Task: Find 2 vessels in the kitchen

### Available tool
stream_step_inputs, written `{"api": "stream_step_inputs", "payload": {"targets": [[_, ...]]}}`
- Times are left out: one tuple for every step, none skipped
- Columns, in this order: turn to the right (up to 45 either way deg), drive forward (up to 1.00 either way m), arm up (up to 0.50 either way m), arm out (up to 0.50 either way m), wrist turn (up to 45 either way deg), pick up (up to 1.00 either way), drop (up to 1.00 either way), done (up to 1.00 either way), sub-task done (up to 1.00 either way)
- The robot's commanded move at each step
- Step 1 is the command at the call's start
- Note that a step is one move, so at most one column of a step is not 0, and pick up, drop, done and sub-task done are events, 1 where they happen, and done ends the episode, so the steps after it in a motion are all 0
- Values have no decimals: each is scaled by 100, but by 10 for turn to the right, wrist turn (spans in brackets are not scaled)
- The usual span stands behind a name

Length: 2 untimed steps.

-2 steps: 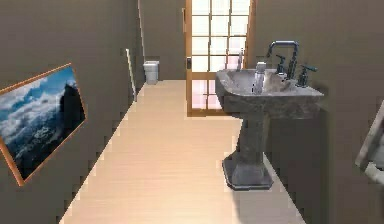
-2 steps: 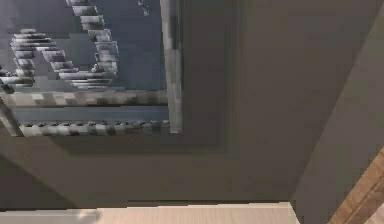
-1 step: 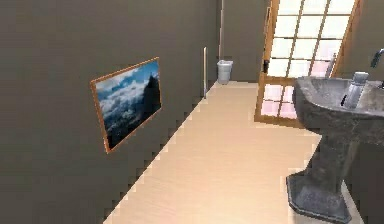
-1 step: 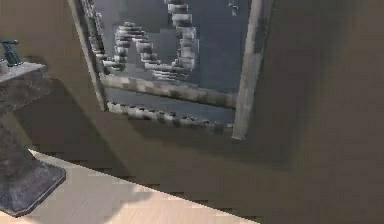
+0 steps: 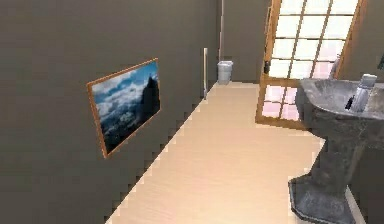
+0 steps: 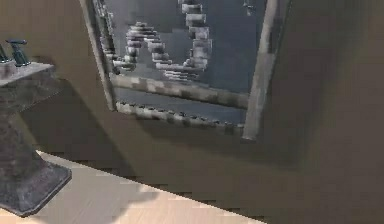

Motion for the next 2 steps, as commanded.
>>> {"api": "stream_step_inputs", "payload": {"targets": [[90,0,0,0,0,0,0,0,0],[0,100,0,0,0,0,0,0,0]]}}
